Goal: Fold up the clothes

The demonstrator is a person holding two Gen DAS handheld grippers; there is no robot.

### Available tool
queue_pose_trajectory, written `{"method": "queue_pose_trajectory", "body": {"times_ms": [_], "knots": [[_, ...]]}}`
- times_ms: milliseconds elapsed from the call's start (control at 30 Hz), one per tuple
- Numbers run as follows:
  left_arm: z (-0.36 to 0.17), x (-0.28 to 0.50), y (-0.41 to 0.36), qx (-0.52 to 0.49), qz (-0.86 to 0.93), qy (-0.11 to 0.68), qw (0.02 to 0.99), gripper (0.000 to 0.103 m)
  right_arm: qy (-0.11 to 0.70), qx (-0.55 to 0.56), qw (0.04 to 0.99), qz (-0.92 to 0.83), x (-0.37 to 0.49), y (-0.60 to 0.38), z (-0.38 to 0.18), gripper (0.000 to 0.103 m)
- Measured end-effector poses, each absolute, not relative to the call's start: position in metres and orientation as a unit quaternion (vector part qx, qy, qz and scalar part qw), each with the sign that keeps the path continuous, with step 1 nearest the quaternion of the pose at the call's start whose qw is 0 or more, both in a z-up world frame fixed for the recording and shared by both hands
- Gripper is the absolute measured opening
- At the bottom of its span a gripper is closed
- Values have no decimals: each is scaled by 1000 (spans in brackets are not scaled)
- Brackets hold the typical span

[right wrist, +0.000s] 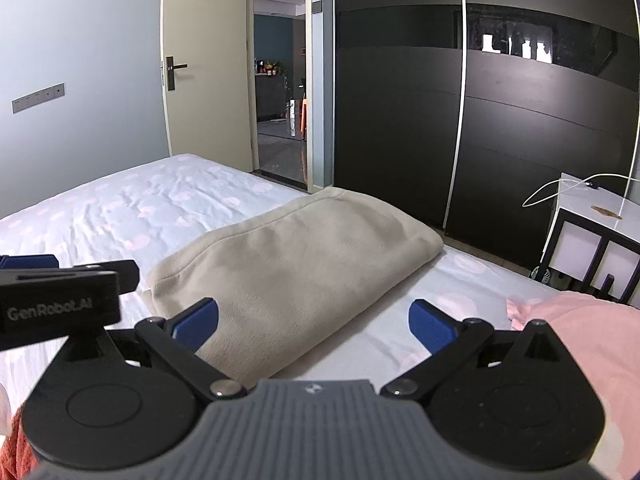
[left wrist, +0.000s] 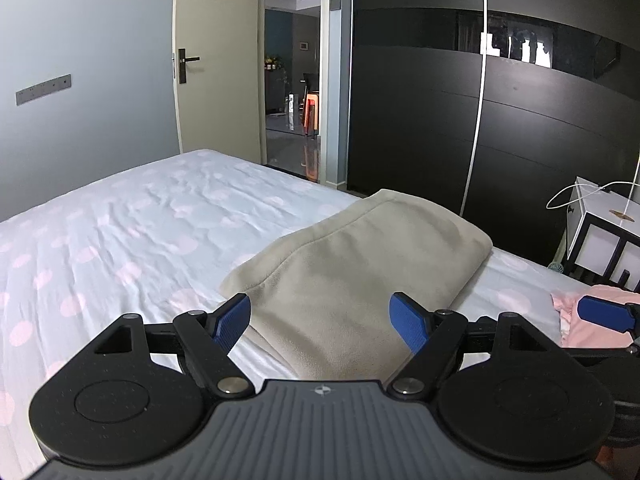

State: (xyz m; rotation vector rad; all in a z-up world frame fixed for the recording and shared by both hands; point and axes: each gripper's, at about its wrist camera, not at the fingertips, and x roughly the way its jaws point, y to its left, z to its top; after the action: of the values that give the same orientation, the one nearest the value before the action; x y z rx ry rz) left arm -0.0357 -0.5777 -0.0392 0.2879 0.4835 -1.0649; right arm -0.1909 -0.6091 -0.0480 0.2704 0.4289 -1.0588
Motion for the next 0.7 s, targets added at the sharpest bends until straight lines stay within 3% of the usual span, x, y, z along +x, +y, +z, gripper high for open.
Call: {"method": "queue_pose_trajectory", "body": {"times_ms": [700], "knots": [[-49,-31,-568,113,-498,267,817,77,201,131,830,-504,-184,-597,-58,102]]}}
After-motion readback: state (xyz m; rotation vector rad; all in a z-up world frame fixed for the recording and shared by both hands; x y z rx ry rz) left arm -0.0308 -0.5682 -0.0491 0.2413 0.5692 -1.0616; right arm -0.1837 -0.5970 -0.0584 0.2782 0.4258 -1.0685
